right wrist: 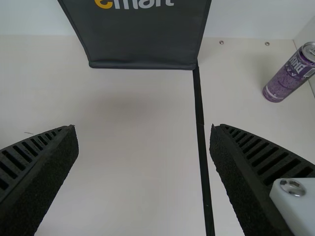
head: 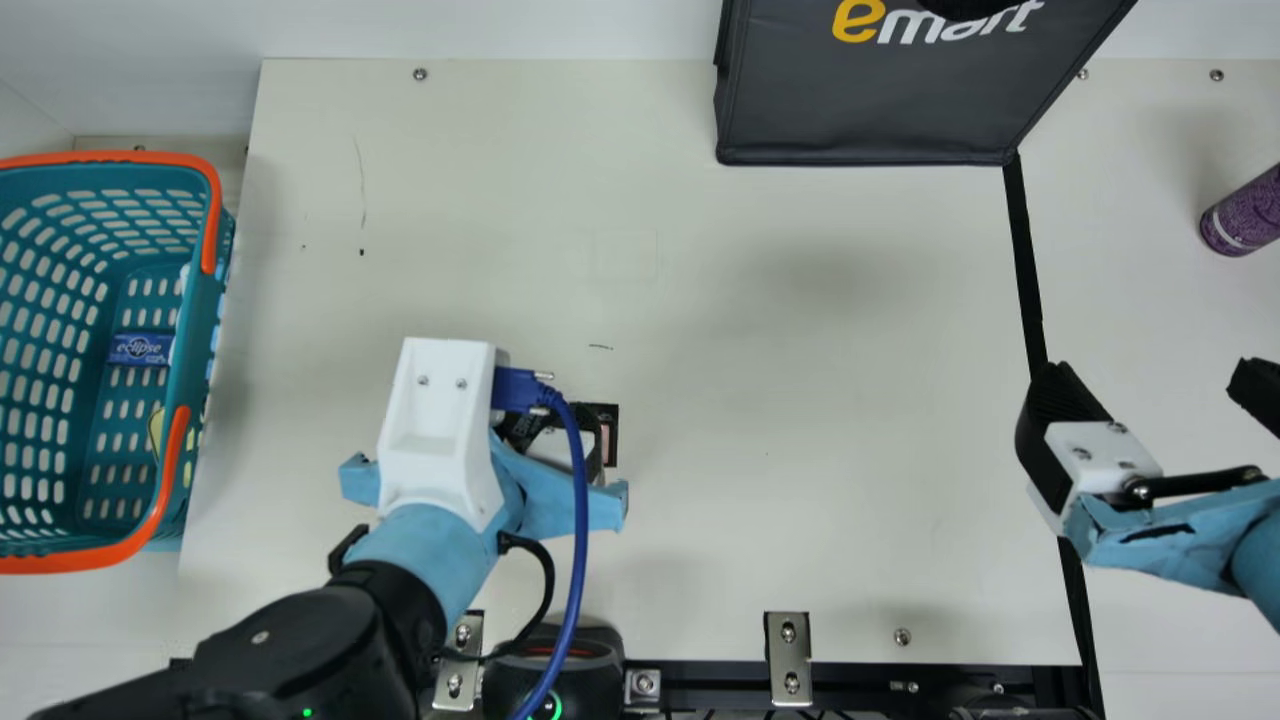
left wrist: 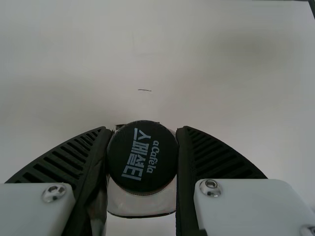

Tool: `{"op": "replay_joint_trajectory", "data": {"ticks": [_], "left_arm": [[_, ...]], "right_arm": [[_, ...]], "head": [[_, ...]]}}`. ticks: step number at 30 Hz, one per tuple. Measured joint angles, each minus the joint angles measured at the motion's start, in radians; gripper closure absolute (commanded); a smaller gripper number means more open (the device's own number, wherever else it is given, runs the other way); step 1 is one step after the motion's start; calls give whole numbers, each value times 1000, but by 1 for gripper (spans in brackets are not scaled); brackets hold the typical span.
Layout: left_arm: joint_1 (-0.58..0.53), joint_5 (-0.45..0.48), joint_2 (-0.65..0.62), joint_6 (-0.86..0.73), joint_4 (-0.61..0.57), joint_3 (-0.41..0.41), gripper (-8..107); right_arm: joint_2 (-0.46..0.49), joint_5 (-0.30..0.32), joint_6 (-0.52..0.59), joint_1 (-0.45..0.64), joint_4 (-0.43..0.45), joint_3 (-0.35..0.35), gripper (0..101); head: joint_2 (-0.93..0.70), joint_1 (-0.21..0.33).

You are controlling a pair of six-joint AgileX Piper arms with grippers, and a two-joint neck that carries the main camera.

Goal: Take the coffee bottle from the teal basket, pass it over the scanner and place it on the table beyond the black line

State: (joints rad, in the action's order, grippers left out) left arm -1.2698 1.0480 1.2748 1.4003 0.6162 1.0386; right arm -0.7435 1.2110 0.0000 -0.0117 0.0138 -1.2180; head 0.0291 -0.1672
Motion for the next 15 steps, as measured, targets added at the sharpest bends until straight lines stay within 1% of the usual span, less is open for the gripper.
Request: {"op": "replay_joint_trajectory", "data": {"ticks": [6,15], "left_arm": [[-33,0,4,63,48,-17,107],[-62,-30,20,169,147,-68,107]], "right_arm": [[0,0,0,0,0,0,6],[0,0,0,0,0,0,6]], "head": [[0,0],[-2,0]]}}
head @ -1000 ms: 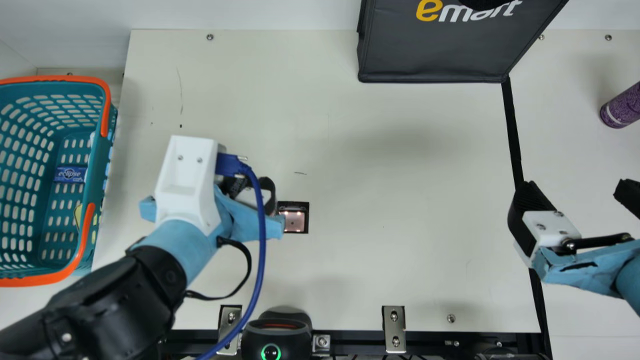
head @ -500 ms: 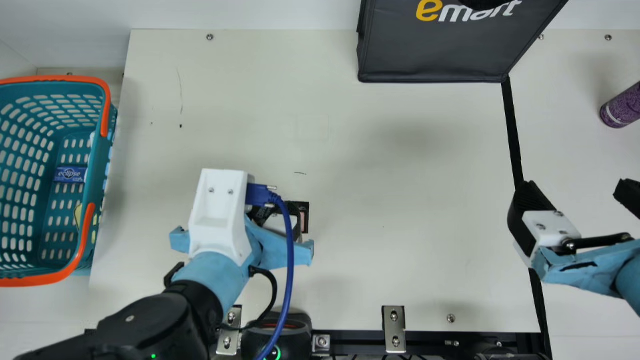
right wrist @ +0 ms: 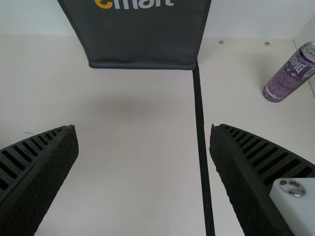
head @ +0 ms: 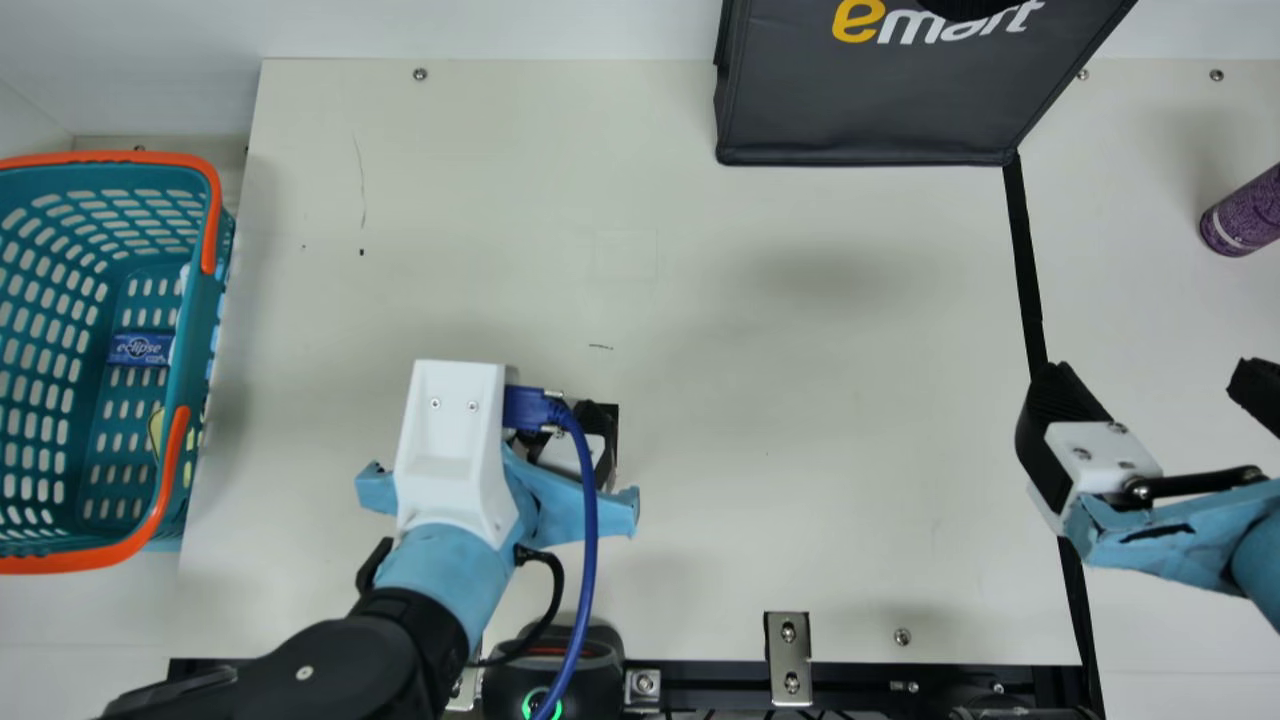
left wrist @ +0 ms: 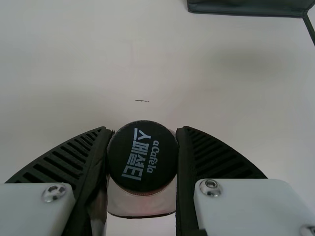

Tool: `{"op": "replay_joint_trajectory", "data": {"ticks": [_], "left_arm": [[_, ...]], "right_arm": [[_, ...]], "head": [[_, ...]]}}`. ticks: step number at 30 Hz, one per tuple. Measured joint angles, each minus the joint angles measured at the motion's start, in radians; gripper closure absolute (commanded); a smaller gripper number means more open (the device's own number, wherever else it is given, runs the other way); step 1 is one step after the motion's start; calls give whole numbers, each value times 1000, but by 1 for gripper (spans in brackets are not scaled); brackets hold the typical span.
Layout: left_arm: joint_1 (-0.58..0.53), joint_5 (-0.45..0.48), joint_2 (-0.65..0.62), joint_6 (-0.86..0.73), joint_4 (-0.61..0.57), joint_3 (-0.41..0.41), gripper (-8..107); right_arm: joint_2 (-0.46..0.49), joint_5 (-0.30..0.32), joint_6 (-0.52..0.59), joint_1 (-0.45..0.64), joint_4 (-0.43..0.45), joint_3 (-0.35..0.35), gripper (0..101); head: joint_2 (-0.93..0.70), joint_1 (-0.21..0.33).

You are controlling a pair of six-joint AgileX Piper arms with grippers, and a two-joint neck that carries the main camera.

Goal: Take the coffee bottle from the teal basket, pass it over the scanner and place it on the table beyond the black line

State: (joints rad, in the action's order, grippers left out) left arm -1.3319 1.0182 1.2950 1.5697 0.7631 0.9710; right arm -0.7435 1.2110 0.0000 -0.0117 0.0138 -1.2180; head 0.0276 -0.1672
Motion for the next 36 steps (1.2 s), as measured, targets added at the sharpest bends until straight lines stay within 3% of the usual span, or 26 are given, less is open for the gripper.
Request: {"op": "replay_joint_trajectory", "data": {"ticks": [8,36], "left_arm": [[1,-27,29,63,62,-38,107],[66,-120,62,58,96,-90,13]], "right_arm": [[0,0,0,0,0,0,6],[0,-1,0,0,0,0,6]], "head": [[2,0],[2,0]]}}
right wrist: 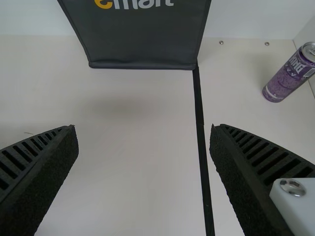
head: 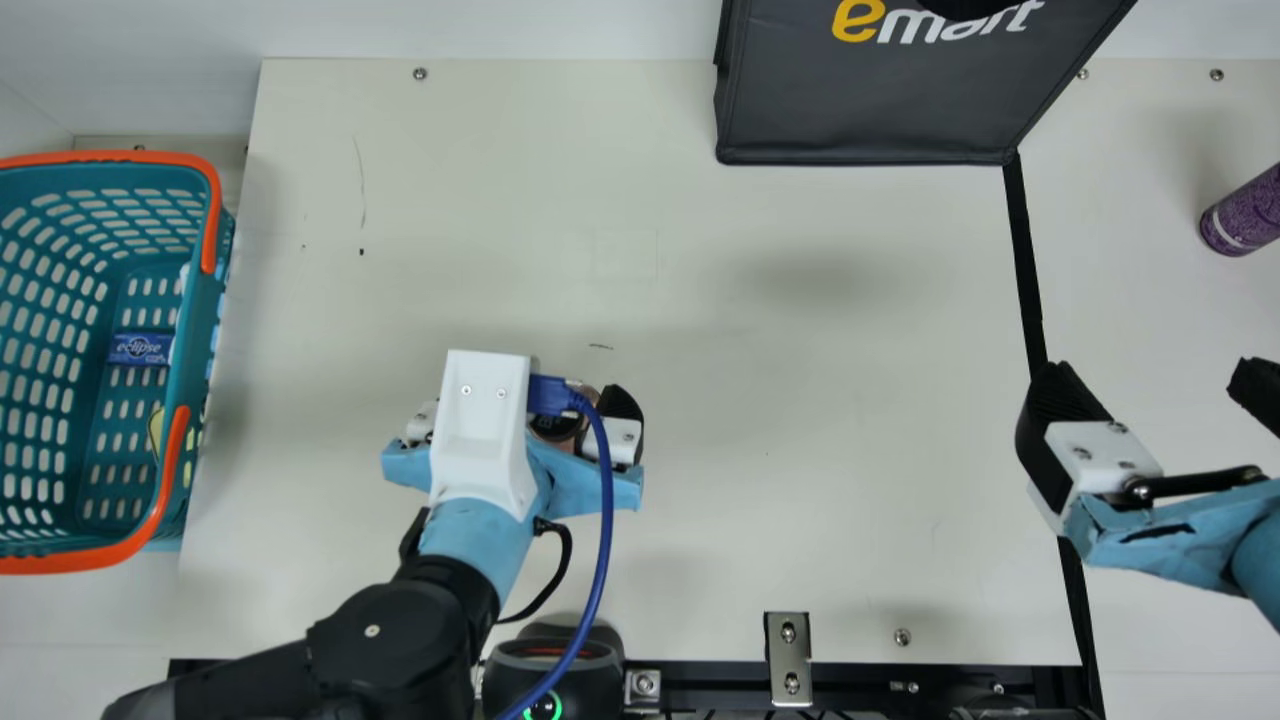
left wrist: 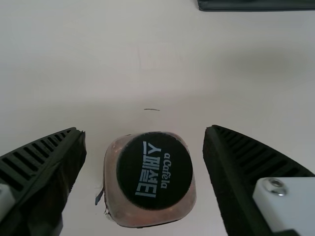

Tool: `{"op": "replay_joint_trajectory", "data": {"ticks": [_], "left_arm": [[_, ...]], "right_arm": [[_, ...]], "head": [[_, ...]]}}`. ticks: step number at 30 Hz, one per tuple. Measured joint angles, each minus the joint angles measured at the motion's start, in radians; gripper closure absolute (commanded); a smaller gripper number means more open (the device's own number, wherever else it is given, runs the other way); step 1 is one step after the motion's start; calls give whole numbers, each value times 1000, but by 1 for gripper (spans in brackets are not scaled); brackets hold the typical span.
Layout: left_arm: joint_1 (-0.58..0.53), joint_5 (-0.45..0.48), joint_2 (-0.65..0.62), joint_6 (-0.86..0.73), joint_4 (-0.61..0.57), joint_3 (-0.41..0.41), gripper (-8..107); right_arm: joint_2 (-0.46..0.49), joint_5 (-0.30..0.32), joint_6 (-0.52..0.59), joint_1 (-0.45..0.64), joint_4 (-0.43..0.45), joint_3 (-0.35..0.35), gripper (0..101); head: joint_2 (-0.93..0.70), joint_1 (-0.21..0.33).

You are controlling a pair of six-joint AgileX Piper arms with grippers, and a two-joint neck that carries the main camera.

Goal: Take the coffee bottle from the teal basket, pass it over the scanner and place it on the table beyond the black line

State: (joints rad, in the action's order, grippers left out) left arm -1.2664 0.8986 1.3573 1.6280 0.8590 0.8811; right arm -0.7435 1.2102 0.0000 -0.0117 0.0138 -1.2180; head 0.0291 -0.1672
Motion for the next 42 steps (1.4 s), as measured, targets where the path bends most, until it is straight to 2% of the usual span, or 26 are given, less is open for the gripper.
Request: {"op": "replay_joint_trajectory", "data": {"ticks": [2,10,17,27,36,42], "left_arm": [[9,-11,-17,-14,-15,4,9],[86,-66,-125,-131,-128,16,9],[194,-104,-246,-316,-300,32,9],[343,-1,-354,-627,-529,85,9],[438,107,-403,-844,-594,128,9],[448,182,-394,-936,-657,164,9]], "right_arm": [[0,0,0,0,0,0,6],[0,0,0,0,0,0,6],[0,0,0,0,0,0,6],[0,0,0,0,0,0,6],[0,0,0,0,0,0,6],[0,0,0,0,0,0,6]], "head": [[-2,0],[0,0],[0,0],[0,0],[0,0],[0,0]]}}
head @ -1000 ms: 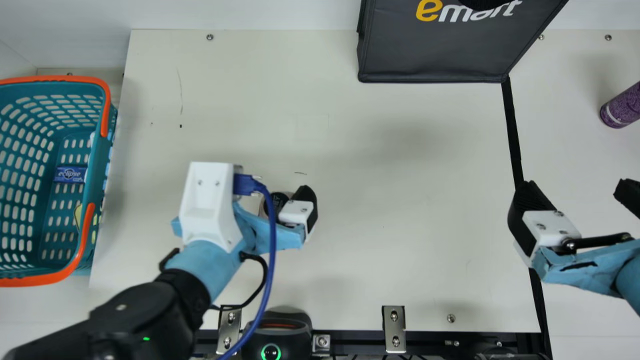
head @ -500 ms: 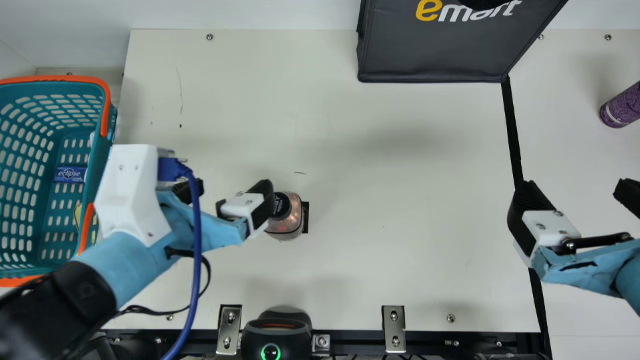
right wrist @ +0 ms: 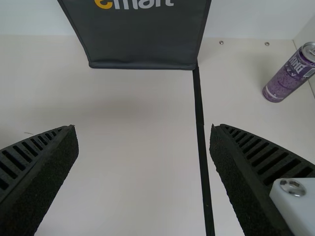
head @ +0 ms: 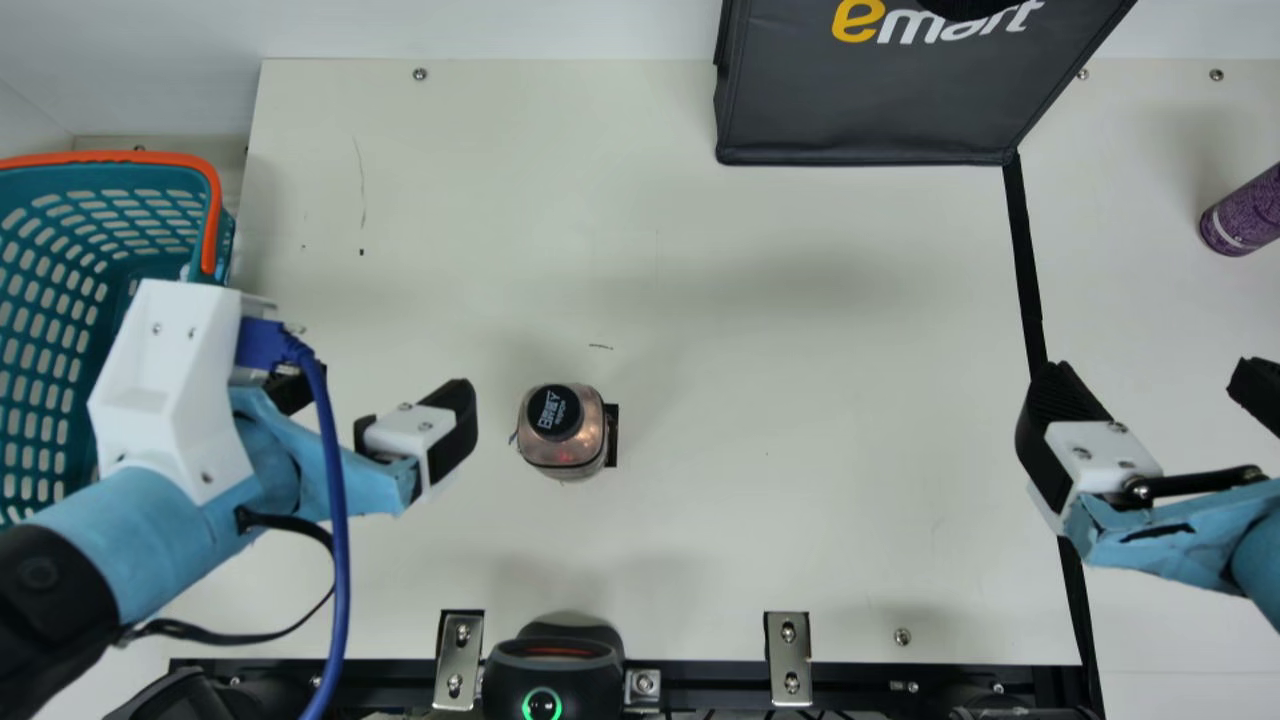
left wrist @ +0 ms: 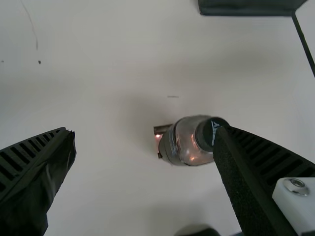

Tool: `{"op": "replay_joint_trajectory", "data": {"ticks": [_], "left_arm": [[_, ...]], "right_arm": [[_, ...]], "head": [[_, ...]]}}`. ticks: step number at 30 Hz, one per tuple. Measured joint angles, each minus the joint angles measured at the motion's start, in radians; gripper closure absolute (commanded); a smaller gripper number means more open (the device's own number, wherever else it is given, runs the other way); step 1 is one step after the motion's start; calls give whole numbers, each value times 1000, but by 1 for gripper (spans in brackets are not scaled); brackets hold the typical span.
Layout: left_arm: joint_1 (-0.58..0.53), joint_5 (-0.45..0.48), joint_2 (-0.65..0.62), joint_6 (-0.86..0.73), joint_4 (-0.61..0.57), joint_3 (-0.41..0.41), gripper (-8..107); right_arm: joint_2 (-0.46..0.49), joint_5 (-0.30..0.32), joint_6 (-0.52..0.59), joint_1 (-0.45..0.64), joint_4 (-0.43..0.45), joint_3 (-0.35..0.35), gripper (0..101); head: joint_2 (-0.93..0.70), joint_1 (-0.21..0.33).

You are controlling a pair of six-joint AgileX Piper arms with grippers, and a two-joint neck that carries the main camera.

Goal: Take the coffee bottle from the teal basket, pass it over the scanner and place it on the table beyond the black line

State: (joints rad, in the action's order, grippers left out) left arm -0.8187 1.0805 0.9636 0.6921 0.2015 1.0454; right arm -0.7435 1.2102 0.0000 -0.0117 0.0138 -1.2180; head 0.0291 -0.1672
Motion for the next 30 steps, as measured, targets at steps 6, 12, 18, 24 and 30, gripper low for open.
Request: {"op": "replay_joint_trajectory", "data": {"ticks": [6,12,18,24,30], "left_arm": [[-48,86,48,-11,-28,63,9],[-132,139,117,65,9,124,9],[-218,139,194,169,42,160,9],[-296,139,268,270,94,196,9],[-369,135,322,369,172,204,9]], "right_arm": [[0,0,0,0,0,0,6],[0,0,0,0,0,0,6],[0,0,0,0,0,0,6],[0,0,0,0,0,0,6],[0,0,0,0,0,0,6]], "head": [[0,0],[0,0],[0,0],[0,0],[0,0]]}}
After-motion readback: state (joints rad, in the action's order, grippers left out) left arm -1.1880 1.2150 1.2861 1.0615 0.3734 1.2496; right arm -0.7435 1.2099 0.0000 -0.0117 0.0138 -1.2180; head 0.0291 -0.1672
